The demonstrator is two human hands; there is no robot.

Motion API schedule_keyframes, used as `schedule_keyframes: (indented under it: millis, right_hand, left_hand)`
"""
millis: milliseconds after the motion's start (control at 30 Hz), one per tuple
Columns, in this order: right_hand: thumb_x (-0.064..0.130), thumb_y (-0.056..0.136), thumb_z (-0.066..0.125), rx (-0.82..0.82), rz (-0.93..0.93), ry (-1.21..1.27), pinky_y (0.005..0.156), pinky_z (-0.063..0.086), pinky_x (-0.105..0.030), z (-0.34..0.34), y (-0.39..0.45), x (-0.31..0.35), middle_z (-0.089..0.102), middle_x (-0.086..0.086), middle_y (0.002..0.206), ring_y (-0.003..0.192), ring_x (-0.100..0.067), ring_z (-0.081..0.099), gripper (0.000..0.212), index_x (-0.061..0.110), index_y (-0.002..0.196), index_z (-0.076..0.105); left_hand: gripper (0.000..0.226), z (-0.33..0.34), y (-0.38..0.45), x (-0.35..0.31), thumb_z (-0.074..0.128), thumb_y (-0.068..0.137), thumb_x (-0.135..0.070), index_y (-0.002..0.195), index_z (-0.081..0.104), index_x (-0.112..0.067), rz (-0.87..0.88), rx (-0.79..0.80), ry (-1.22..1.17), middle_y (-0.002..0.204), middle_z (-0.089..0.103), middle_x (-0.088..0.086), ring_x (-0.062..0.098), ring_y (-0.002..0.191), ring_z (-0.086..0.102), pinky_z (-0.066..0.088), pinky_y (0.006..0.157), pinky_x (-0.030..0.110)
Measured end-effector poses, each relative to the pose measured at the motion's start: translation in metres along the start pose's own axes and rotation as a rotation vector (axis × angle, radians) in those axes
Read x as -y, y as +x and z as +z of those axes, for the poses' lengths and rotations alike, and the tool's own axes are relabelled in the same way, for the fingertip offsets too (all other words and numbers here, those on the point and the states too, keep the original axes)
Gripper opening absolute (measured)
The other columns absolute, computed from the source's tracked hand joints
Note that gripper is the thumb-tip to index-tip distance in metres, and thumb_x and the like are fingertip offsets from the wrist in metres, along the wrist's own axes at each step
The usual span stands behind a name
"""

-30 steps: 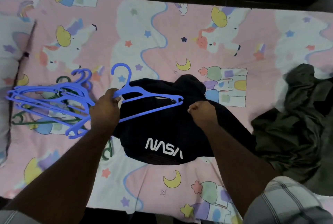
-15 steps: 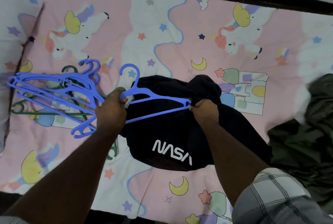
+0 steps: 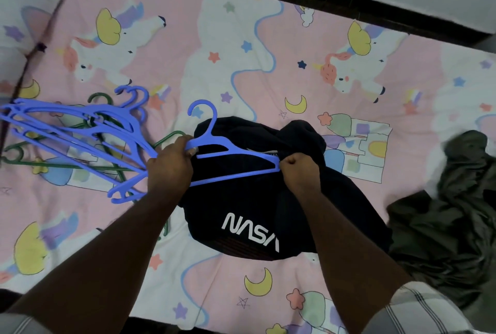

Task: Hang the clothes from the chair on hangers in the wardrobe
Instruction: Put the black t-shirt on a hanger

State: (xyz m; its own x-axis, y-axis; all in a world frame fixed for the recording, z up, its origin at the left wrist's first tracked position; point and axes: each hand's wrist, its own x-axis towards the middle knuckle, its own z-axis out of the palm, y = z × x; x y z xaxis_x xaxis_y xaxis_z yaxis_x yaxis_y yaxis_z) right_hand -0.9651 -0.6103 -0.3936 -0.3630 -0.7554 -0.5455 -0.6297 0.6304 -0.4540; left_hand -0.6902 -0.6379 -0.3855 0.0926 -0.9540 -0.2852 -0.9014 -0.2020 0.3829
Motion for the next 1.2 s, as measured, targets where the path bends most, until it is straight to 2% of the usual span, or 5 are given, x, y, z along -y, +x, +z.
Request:
schedule_keyframes:
  millis: [400, 600, 800, 967, 1200]
  right_hand:
    - [0.026, 0.093, 0.068, 0.053, -0.169, 0.171, 0.076, 0.055, -0.029, -0.039, -0.02, 0.001, 0.07, 0.011, 0.078, 0.072, -0.006, 0.065, 0.008, 0.022, 0.087, 0.073]
    - [0.03, 0.095, 0.065, 0.016, -0.158, -0.015, 0.099, 0.044, -0.029, -0.069, 0.004, -0.016, 0.07, 0.001, 0.124, 0.114, -0.016, 0.063, 0.034, 0.019, 0.127, 0.067]
    - [0.031, 0.097, 0.063, 0.12, -0.29, -0.036, 0.087, 0.04, -0.022, -0.073, 0.014, -0.018, 0.071, 0.006, 0.121, 0.108, -0.012, 0.062, 0.028, 0.023, 0.123, 0.071]
    - [0.025, 0.096, 0.065, 0.1, -0.207, -0.085, 0.078, 0.037, -0.023, -0.082, 0.025, -0.034, 0.071, 0.0, 0.101, 0.091, -0.015, 0.061, 0.022, 0.017, 0.115, 0.073]
    - [0.041, 0.095, 0.063, 0.167, -0.23, 0.009, 0.077, 0.04, -0.025, -0.08, 0.027, -0.03, 0.071, 0.006, 0.1, 0.092, -0.01, 0.061, 0.039, 0.029, 0.132, 0.062]
  left_hand:
    - [0.026, 0.028, -0.004, -0.079, 0.044, 0.104, -0.027, 0.128, 0.054, -0.031, 0.149, 0.327, -0.16, 0.097, 0.064, -0.004, 0.027, 0.095, 0.061, 0.043, 0.096, 0.049]
    - [0.025, 0.039, 0.0, -0.09, 0.042, 0.105, -0.027, 0.127, 0.053, -0.031, 0.151, 0.362, -0.15, 0.089, 0.061, -0.007, 0.021, 0.086, 0.055, 0.041, 0.095, 0.046]
    - [0.021, 0.051, -0.003, -0.108, 0.05, 0.102, -0.03, 0.122, 0.058, -0.032, 0.155, 0.456, -0.334, 0.081, 0.061, -0.008, 0.022, 0.08, 0.06, 0.046, 0.081, 0.042]
    - [0.025, 0.052, -0.01, -0.112, 0.061, 0.096, -0.033, 0.119, 0.067, -0.027, 0.037, 0.042, -0.131, 0.122, 0.063, -0.001, 0.026, 0.117, 0.052, 0.041, 0.1, 0.047]
    - [0.012, 0.07, -0.037, -0.09, 0.064, 0.095, -0.021, 0.086, 0.058, -0.016, -0.113, 0.156, -0.384, 0.078, 0.064, -0.001, 0.012, 0.07, 0.06, 0.038, 0.059, 0.025]
